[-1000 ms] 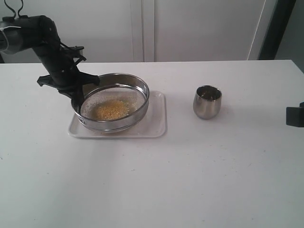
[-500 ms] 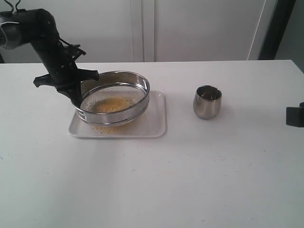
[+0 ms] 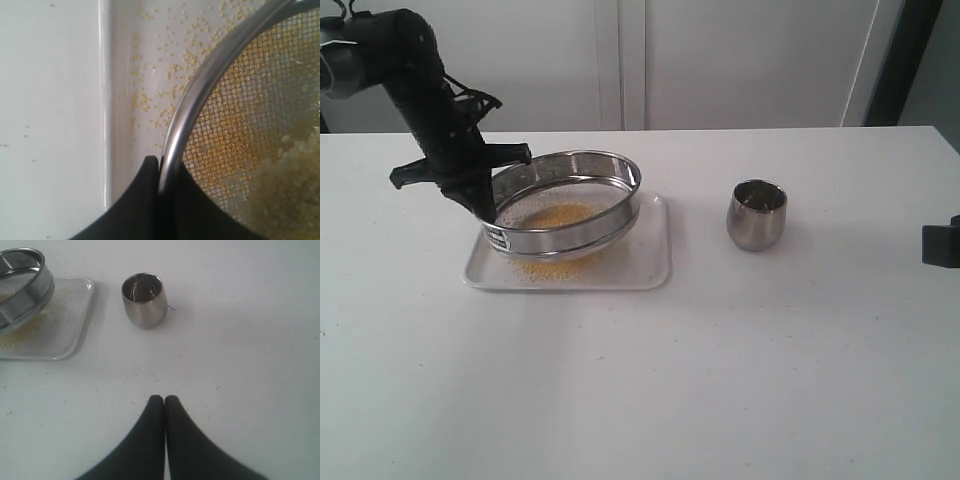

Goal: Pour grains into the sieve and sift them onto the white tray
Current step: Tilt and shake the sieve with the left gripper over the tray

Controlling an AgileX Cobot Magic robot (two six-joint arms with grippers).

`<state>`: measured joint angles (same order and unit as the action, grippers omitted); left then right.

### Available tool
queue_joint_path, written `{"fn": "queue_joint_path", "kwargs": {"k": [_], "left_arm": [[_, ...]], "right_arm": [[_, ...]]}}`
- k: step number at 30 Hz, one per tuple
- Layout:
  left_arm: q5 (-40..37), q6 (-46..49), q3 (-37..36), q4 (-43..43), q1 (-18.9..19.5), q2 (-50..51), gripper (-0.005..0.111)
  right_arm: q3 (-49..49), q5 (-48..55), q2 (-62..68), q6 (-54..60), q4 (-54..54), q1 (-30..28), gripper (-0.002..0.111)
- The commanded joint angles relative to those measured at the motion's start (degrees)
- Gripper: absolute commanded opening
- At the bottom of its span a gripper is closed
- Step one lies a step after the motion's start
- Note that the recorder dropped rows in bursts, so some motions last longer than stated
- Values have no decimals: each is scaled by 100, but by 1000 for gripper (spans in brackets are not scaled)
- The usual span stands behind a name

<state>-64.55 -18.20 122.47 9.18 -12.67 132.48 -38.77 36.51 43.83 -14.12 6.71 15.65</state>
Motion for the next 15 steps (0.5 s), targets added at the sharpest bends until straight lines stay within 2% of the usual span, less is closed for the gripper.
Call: {"fn": "queue_joint_path", "kwargs": {"k": [1,9,15], "left_arm": [[-396,-198,69,283,0,-93,0],[-481,-291,58,319,21,154,0],[-537,-302,51,721,242,185,0]], "right_arm": [[22,-16,-35,39,46,-33,0],[22,-16,-35,39,46,-33,0],[22,-16,-35,39,56,-33,0]]}}
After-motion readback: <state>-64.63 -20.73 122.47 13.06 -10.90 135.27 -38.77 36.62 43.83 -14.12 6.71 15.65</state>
